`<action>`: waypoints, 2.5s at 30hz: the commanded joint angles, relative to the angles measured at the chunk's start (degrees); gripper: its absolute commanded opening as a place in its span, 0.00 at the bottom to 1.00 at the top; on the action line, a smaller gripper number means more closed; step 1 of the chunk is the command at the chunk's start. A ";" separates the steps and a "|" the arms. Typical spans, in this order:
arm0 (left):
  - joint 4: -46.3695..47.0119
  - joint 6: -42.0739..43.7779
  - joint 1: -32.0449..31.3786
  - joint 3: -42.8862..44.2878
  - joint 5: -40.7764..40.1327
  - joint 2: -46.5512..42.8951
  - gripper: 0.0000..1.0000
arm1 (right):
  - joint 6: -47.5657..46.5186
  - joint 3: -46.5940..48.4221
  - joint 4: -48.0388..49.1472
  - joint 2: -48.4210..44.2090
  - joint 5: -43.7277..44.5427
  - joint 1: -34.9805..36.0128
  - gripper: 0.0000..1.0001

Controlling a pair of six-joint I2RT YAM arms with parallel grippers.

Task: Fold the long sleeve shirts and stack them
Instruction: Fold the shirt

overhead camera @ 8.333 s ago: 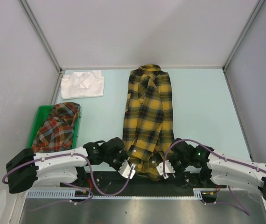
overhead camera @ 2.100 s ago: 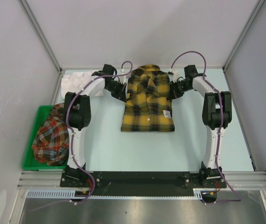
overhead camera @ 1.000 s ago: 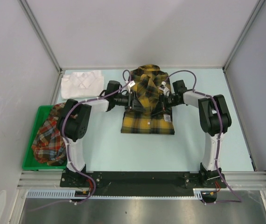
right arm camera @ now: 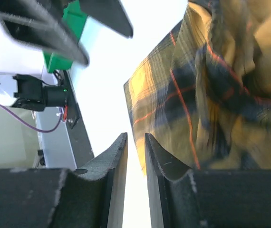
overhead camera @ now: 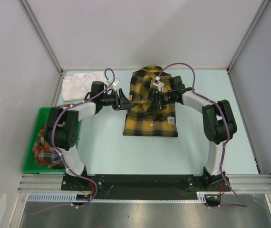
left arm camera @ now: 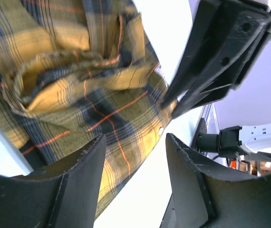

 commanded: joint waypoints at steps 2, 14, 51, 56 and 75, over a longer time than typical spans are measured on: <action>1.33 0.20 -0.60 0.24 -1.06 2.20 0.57 | 0.88 7.84 4.72 10.33 2.36 -1.85 0.24; 8.20 -7.46 -1.75 5.25 -1.41 15.03 0.55 | 4.22 20.68 7.98 23.54 3.51 -5.38 0.24; 12.94 -6.92 -5.09 -21.19 0.51 7.05 0.99 | 15.94 -28.81 21.81 3.78 -2.56 -10.21 1.00; 3.63 1.24 -4.91 -18.58 6.49 -4.19 1.00 | 7.40 -24.40 3.95 -7.64 -5.19 -11.10 1.00; 14.08 -10.54 -3.15 -7.84 -0.82 10.05 0.98 | 4.78 -11.22 6.60 7.38 -2.99 -12.06 1.00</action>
